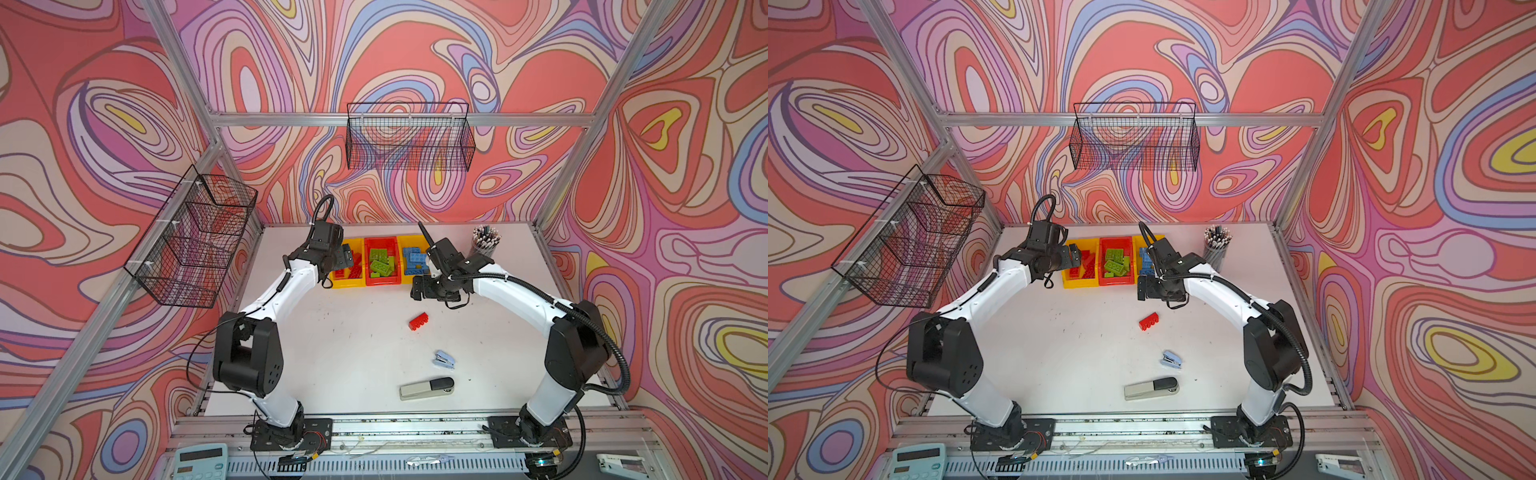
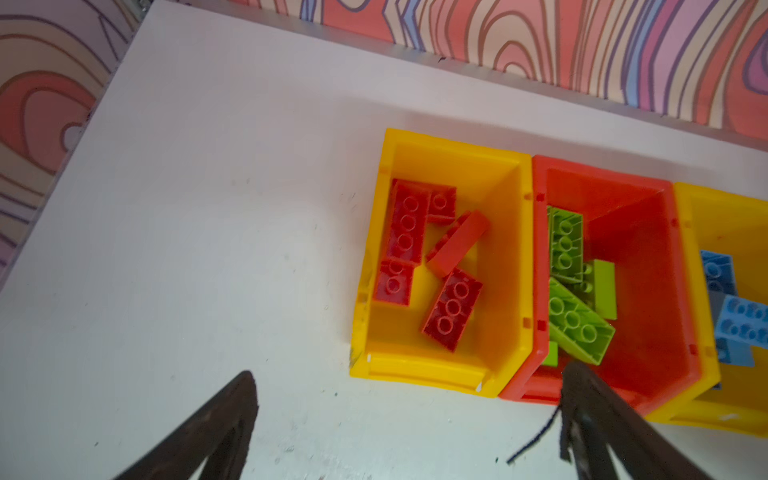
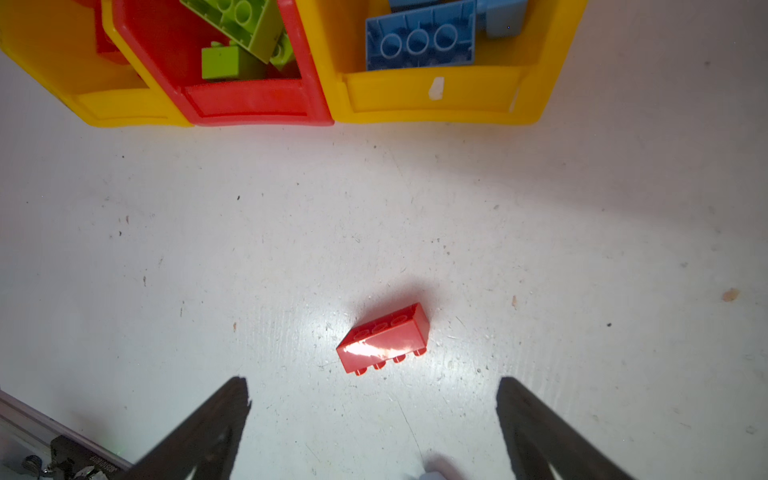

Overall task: Sort the legos into containers by color
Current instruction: 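Lower the right gripper onto the last red brick while the left gripper withdraws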

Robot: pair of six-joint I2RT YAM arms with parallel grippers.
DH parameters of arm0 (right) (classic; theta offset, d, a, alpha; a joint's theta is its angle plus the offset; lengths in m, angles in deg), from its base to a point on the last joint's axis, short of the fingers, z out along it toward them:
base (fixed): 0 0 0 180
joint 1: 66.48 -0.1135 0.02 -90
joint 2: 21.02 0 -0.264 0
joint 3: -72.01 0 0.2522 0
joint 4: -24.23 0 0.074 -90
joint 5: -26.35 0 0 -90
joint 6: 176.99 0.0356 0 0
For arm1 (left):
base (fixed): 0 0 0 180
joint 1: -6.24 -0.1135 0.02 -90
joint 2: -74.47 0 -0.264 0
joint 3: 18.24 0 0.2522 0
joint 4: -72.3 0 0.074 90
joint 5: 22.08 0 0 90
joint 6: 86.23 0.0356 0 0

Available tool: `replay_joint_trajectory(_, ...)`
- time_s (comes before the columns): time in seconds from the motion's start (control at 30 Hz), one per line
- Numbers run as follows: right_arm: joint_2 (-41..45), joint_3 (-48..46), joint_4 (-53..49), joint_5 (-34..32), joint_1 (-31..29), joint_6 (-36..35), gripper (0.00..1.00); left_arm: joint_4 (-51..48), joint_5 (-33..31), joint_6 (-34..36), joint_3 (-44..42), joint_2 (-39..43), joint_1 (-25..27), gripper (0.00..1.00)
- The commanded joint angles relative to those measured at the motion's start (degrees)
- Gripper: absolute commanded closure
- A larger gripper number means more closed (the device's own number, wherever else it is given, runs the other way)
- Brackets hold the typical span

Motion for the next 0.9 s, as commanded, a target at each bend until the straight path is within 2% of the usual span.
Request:
replay_joint_trajectory(0.0, -0.78, -1.01, 1.08, -0.51, -1.16, -2.05, 0.02, 2.07, -3.98, -1.26, -6.45, 6.11, 0.63, 0.0)
replay_joint_trajectory(0.17, -3.77, -1.76, 1.12, -0.76, -1.61, -4.46, 0.02, 2.72, -2.6, -4.05, -15.33, 15.54, 0.88, 0.0)
replay_joint_trajectory(0.37, -5.63, -2.64, 2.52, -0.67, -2.76, -5.55, 0.02, 2.62, 1.59, -3.61, -22.21, 23.46, 1.13, 0.0)
replay_joint_trajectory(0.6, -9.0, -3.33, 4.37, -1.91, -5.02, -5.29, 0.02, 0.33, 4.79, -3.3, -26.65, 30.72, 1.08, 0.0)
replay_joint_trajectory(0.73, -10.31, -4.09, 4.77, -2.98, -5.07, -6.05, 0.03, 3.79, 10.26, -4.21, -30.55, 35.09, 1.14, 0.0)
replay_joint_trajectory(0.87, -11.48, -5.31, 5.74, -3.24, -5.22, -6.08, 0.03, 4.87, 10.68, -5.33, -33.33, 37.68, 1.19, 0.0)
